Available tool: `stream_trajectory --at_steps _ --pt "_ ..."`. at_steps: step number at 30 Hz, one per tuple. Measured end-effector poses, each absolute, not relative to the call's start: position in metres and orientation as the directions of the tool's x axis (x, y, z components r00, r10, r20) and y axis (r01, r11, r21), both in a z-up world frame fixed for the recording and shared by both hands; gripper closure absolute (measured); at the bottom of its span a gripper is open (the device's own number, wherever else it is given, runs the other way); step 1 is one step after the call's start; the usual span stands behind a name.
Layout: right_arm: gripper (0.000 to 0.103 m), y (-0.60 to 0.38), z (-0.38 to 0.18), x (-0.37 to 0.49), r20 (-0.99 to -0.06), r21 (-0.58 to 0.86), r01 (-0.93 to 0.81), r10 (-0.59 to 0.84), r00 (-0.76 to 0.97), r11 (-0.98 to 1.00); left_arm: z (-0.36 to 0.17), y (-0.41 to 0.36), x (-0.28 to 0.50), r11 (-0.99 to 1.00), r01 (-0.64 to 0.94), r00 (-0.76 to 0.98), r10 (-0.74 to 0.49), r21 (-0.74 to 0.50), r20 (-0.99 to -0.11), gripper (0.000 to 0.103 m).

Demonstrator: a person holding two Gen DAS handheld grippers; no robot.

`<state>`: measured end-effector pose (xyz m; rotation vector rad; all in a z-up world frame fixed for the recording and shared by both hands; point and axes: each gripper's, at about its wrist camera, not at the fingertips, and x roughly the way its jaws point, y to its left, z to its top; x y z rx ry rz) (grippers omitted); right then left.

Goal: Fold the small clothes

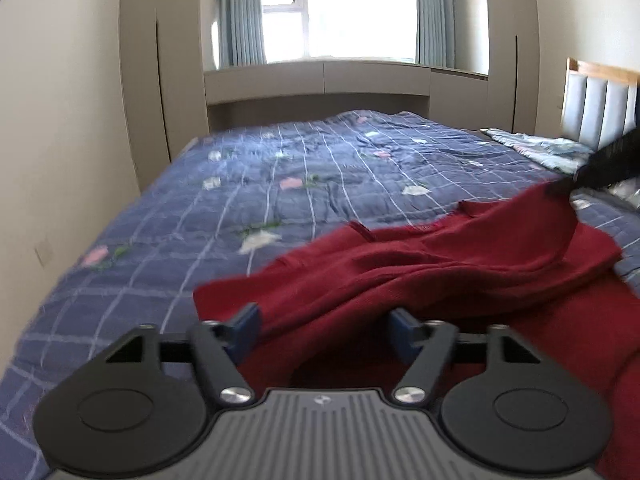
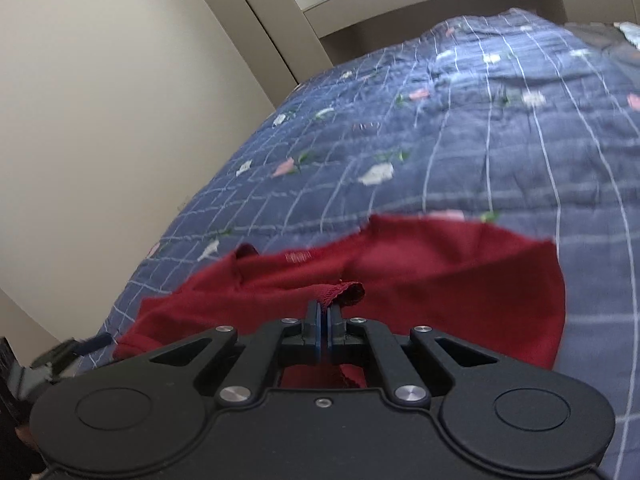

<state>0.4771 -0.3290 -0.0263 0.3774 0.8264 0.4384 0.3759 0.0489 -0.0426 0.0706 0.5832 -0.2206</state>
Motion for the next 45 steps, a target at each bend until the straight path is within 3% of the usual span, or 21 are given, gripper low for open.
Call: stream_trajectory --at_steps 3,9,17,20,22,24,27,31,33,36,39,41,42,45 --pt "0.101 -0.330 -0.035 0.473 -0.611 0.487 -0.228 0.515 0.601 0.843 -0.041 0.076 0.380 0.976 0.200 0.790 -0.214 -0.089 -0.574 0.013" --pt "0.101 -0.335 -0.041 0.469 -0.605 0.506 -0.214 0.521 0.602 0.836 -0.044 0.133 0.421 0.963 -0.007 0.780 -0.164 -0.271 -0.604 0.012" --pt "0.101 -0.335 -0.046 0.465 -0.611 0.501 -0.209 0.515 0.601 0.840 -0.084 0.172 0.490 0.841 -0.123 0.693 -0.307 -0.527 -0.652 0.015" --pt "0.101 -0.335 -0.047 0.466 -0.607 0.506 -0.205 0.515 0.605 0.838 -0.092 0.171 0.502 0.811 -0.128 0.685 -0.344 -0.571 -0.642 0.035" --pt "0.101 -0.335 -0.046 0.466 -0.601 0.508 -0.206 0.516 0.610 0.836 -0.091 0.167 0.506 0.813 -0.117 0.673 -0.357 -0.570 -0.648 0.081" --pt "0.101 -0.335 -0.043 0.464 -0.592 0.513 -0.207 0.517 0.618 0.833 -0.082 0.160 0.514 0.850 -0.096 0.678 -0.324 -0.517 -0.659 0.094" --pt "0.101 -0.332 -0.038 0.462 -0.585 0.516 -0.208 0.519 0.623 0.831 -0.050 0.143 0.518 0.917 -0.002 0.743 -0.265 -0.398 -0.614 0.096" --pt "0.101 -0.325 -0.039 0.464 -0.594 0.522 -0.194 0.517 0.617 0.831 -0.021 0.122 0.526 0.975 0.102 0.808 -0.197 -0.198 -0.555 0.096" --pt "0.101 -0.324 -0.043 0.466 -0.598 0.520 -0.182 0.508 0.620 0.834 -0.026 0.114 0.536 0.986 0.124 0.796 -0.166 -0.112 -0.582 0.096" --pt "0.101 -0.328 -0.050 0.471 -0.601 0.543 -0.145 0.503 0.621 0.827 -0.046 0.118 0.546 0.986 0.099 0.758 -0.163 -0.137 -0.631 0.096" --pt "0.100 -0.330 -0.054 0.472 -0.603 0.549 -0.138 0.505 0.617 0.825 -0.064 0.131 0.545 0.967 0.062 0.749 -0.210 -0.249 -0.628 0.092" --pt "0.093 -0.331 -0.055 0.471 -0.597 0.563 -0.140 0.518 0.613 0.815 -0.067 0.144 0.537 0.948 0.044 0.756 -0.239 -0.316 -0.610 0.087" --pt "0.087 -0.332 -0.056 0.470 -0.597 0.567 -0.134 0.517 0.613 0.813 -0.067 0.148 0.534 0.944 0.050 0.760 -0.248 -0.327 -0.601 0.079" --pt "0.078 -0.334 -0.058 0.465 -0.605 0.556 -0.117 0.497 0.622 0.823 -0.064 0.160 0.520 0.944 0.046 0.771 -0.241 -0.326 -0.589 0.039"
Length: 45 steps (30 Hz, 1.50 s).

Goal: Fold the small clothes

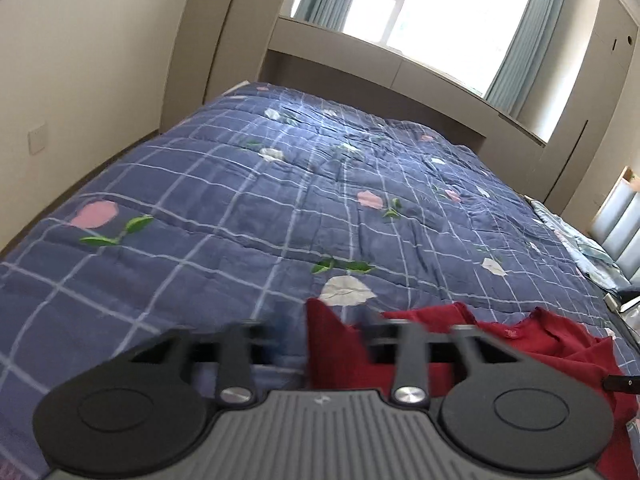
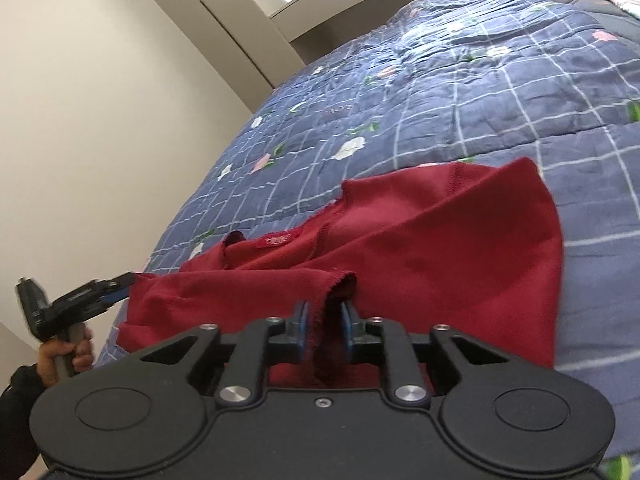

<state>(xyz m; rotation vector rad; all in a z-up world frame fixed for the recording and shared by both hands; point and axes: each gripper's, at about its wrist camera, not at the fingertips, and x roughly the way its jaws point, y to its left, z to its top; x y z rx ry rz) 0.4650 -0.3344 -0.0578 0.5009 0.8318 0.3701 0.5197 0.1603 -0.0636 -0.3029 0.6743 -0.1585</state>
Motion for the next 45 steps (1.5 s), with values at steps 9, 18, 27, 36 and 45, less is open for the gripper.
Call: stream_trajectory --at_steps 9,18,27,36,45 --pt "0.102 -0.320 -0.047 0.455 -0.602 0.507 -0.164 0.484 0.636 0.846 -0.057 0.172 0.460 0.935 0.032 0.773 -0.247 -0.353 -0.585 0.020" --pt "0.056 -0.324 -0.025 0.456 -0.681 0.370 -0.146 0.375 0.629 0.917 -0.064 0.153 0.421 0.958 0.186 0.763 -0.280 -0.217 -0.582 0.018" --pt "0.045 -0.211 0.007 0.515 -0.640 0.295 -0.485 0.547 0.539 0.823 -0.070 0.136 0.419 0.920 0.392 0.766 -0.324 0.005 -0.555 0.018" --pt "0.055 -0.036 -0.003 0.601 -0.655 0.370 -0.684 0.699 0.288 0.628 -0.056 0.147 0.426 0.807 0.556 0.741 -0.373 0.198 -0.559 0.029" --pt "0.096 0.025 -0.024 0.617 -0.762 0.276 -0.752 0.613 0.209 0.599 -0.061 0.139 0.440 0.711 0.660 0.682 -0.430 0.244 -0.591 0.035"
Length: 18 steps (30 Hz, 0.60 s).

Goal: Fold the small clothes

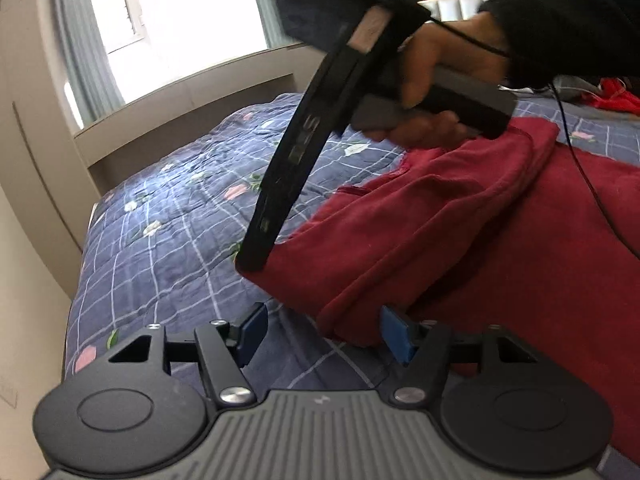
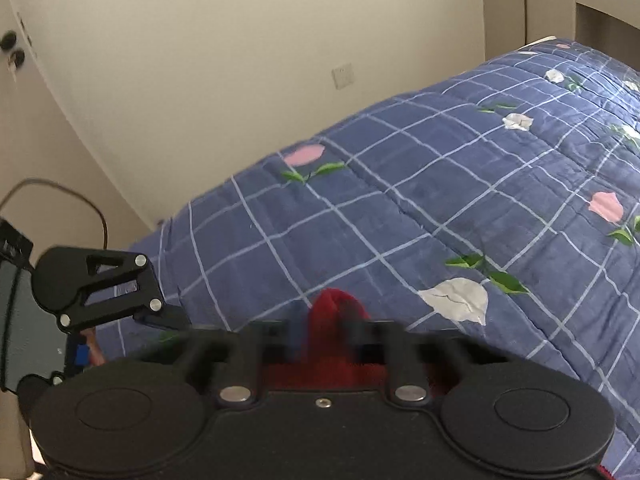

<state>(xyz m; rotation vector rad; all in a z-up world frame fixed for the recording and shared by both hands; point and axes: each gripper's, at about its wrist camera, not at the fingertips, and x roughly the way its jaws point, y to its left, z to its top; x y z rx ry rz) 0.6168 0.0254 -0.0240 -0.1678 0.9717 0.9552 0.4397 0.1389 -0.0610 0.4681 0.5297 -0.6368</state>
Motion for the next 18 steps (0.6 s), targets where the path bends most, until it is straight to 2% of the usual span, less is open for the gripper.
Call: stream_trajectory --at_steps 2,6,8,9,12,15,18 --pt "0.098 0.026 -0.024 0.611 -0.761 0.254 -0.764 0.610 0.221 0.593 -0.062 0.138 0.441 0.697 0.676 0.670 -0.445 0.240 -0.594 0.039" --pt "0.098 0.025 -0.018 0.607 -0.739 0.243 -0.768 0.625 0.249 0.593 -0.067 0.131 0.443 0.650 0.723 0.625 -0.472 0.233 -0.622 0.071" --pt "0.098 0.024 -0.014 0.607 -0.732 0.239 -0.772 0.631 0.255 0.589 -0.069 0.128 0.443 0.643 0.725 0.627 -0.468 0.246 -0.623 0.077" --pt "0.098 0.024 -0.012 0.606 -0.731 0.232 -0.773 0.630 0.261 0.590 -0.069 0.128 0.445 0.645 0.724 0.627 -0.471 0.243 -0.620 0.084" --pt "0.099 0.022 -0.008 0.607 -0.722 0.213 -0.770 0.628 0.291 0.601 -0.065 0.129 0.449 0.661 0.716 0.633 -0.481 0.223 -0.607 0.091" --pt "0.099 0.019 -0.003 0.608 -0.702 0.183 -0.755 0.622 0.348 0.629 -0.063 0.125 0.445 0.670 0.695 0.667 -0.462 0.263 -0.585 0.094" --pt "0.099 0.016 0.001 0.611 -0.679 0.154 -0.729 0.608 0.412 0.666 -0.057 0.124 0.432 0.704 0.628 0.745 -0.420 0.332 -0.519 0.096"
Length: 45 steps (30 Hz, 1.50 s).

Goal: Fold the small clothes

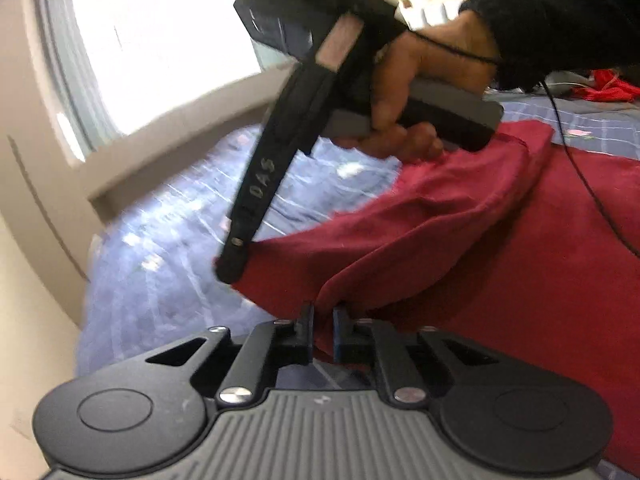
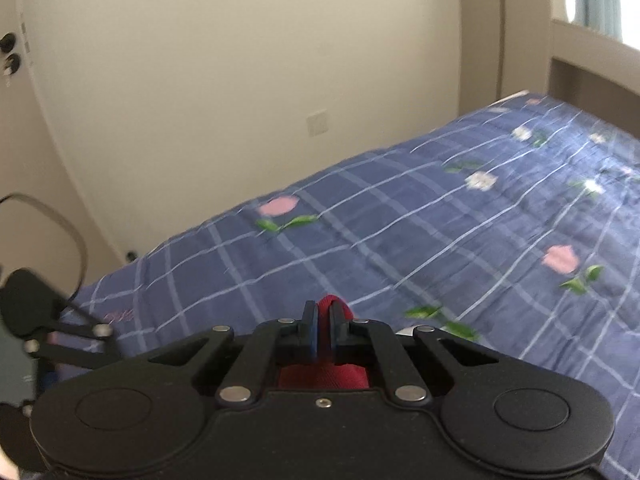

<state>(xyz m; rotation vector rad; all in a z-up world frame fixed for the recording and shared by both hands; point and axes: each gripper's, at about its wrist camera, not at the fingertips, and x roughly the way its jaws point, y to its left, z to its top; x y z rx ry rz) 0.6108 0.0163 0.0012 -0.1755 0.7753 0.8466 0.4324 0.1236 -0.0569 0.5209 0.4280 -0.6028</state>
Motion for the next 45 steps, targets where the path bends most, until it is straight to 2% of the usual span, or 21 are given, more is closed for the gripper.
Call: stream_trajectory --at_steps 3,8,10,14,15,17,18,19,20,21,22,23,24,25,27,30,33,36,43,45 --pt "0.099 0.016 0.003 0.614 -0.661 0.130 -0.705 0.591 0.462 0.697 -0.054 0.125 0.421 0.754 0.557 0.801 -0.376 0.347 -0.466 0.098" --pt "0.099 0.020 0.002 0.619 -0.640 0.070 -0.667 0.547 0.540 0.741 -0.063 0.118 0.402 0.790 0.460 0.859 -0.282 0.405 -0.427 0.100" --pt "0.099 0.021 -0.003 0.626 -0.650 0.115 -0.665 0.562 0.511 0.738 -0.072 0.115 0.397 0.798 0.438 0.866 -0.250 0.414 -0.434 0.100" --pt "0.097 0.040 -0.023 0.621 -0.686 0.043 -0.688 0.522 0.506 0.724 -0.091 0.112 0.392 0.804 0.440 0.844 -0.218 0.401 -0.490 0.099" --pt "0.092 0.042 -0.029 0.622 -0.695 0.045 -0.686 0.516 0.501 0.727 -0.093 0.114 0.396 0.817 0.440 0.833 -0.216 0.373 -0.510 0.099" --pt "0.070 0.038 -0.030 0.623 -0.687 0.069 -0.674 0.524 0.503 0.736 -0.097 0.117 0.402 0.841 0.423 0.820 -0.195 0.339 -0.538 0.093" --pt "0.048 0.032 -0.027 0.621 -0.673 0.079 -0.661 0.529 0.517 0.746 -0.097 0.119 0.407 0.850 0.427 0.801 -0.198 0.308 -0.565 0.085" --pt "0.033 0.023 -0.024 0.619 -0.661 0.091 -0.657 0.539 0.523 0.749 -0.096 0.123 0.409 0.863 0.428 0.784 -0.207 0.269 -0.585 0.066" --pt "0.030 0.015 -0.021 0.617 -0.651 0.093 -0.653 0.542 0.531 0.751 -0.095 0.128 0.409 0.879 0.416 0.774 -0.206 0.235 -0.599 0.052" --pt "0.027 0.004 -0.017 0.612 -0.641 0.089 -0.646 0.540 0.545 0.758 -0.094 0.133 0.408 0.894 0.398 0.770 -0.202 0.208 -0.605 0.031" --pt "0.020 -0.008 -0.014 0.607 -0.636 0.081 -0.636 0.531 0.560 0.767 -0.093 0.136 0.405 0.903 0.382 0.775 -0.199 0.195 -0.599 0.024" --pt "0.015 -0.024 -0.011 0.600 -0.630 0.057 -0.620 0.510 0.586 0.783 -0.093 0.144 0.399 0.911 0.369 0.782 -0.197 0.183 -0.591 0.023" --pt "0.006 -0.038 -0.010 0.591 -0.617 0.024 -0.600 0.484 0.621 0.799 -0.091 0.147 0.393 0.916 0.365 0.779 -0.204 0.165 -0.593 0.019" --pt "0.002 -0.054 -0.008 0.578 -0.594 -0.022 -0.576 0.453 0.665 0.817 -0.090 0.151 0.390 0.921 0.362 0.773 -0.211 0.144 -0.598 0.014" --pt "0.001 -0.084 -0.009 0.549 -0.548 -0.126 -0.513 0.372 0.749 0.849 -0.086 0.156 0.383 0.941 0.327 0.777 -0.215 0.089 -0.592 0.007" --pt "0.001 -0.122 -0.019 0.508 -0.493 -0.243 -0.382 0.226 0.840 0.891 -0.080 0.161 0.393 0.971 0.240 0.796 -0.205 -0.013 -0.569 0.003" --pt "0.001 -0.152 -0.035 0.480 -0.487 -0.280 -0.270 0.106 0.867 0.921 -0.071 0.155 0.419 0.986 0.121 0.816 -0.166 -0.118 -0.554 0.002" --pt "0.001 -0.179 -0.049 0.463 -0.508 -0.265 -0.210 0.049 0.860 0.941 -0.068 0.143 0.451 0.984 0.041 0.833 -0.129 -0.173 -0.538 0.001" --pt "0.001 -0.229 -0.077 0.453 -0.524 -0.314 -0.062 -0.118 0.843 0.947 -0.100 0.107 0.515 0.992 -0.121 0.786 0.109 0.021 -0.609 0.003" --pt "0.001 -0.246 -0.083 0.454 -0.537 -0.270 -0.039 -0.117 0.836 0.962 -0.111 0.109 0.520 0.982 -0.180 0.755 0.173 0.054 -0.632 0.003"
